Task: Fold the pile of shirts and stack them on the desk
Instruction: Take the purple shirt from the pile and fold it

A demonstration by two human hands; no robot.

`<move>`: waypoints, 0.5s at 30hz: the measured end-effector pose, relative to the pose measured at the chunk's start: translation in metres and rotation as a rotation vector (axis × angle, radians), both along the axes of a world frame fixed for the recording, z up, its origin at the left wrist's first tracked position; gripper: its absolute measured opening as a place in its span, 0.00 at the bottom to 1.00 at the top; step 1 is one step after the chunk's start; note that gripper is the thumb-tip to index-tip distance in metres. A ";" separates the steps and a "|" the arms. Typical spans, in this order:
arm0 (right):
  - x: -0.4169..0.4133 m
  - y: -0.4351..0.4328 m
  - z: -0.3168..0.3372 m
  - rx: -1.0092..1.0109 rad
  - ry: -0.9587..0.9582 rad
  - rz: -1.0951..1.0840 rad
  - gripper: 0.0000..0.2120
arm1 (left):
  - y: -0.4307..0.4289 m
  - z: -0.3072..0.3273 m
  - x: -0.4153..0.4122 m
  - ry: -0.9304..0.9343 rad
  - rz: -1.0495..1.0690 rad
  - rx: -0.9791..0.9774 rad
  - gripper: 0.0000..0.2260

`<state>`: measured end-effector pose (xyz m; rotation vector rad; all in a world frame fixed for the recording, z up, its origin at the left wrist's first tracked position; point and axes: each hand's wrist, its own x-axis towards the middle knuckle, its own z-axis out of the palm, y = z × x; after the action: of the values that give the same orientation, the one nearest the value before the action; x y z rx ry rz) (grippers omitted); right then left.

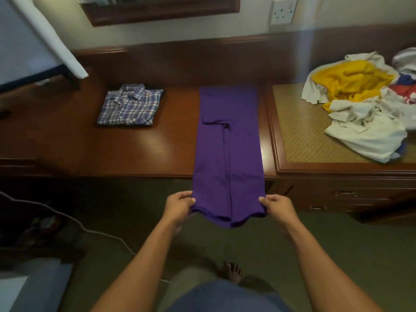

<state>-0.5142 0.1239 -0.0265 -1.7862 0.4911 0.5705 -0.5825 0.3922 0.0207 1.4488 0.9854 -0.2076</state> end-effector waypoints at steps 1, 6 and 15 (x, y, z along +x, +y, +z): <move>0.006 0.002 0.010 0.017 -0.015 -0.032 0.02 | 0.001 0.006 0.006 -0.014 0.023 -0.021 0.10; 0.038 0.011 0.041 0.131 0.015 -0.105 0.06 | 0.008 0.018 0.042 -0.084 0.086 -0.089 0.10; 0.145 0.035 0.063 0.300 0.063 -0.247 0.04 | 0.046 0.022 0.147 -0.135 0.138 -0.233 0.07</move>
<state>-0.3696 0.1594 0.0369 -1.4023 0.6249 0.4990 -0.4351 0.4380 0.0429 1.1630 0.9152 -0.1177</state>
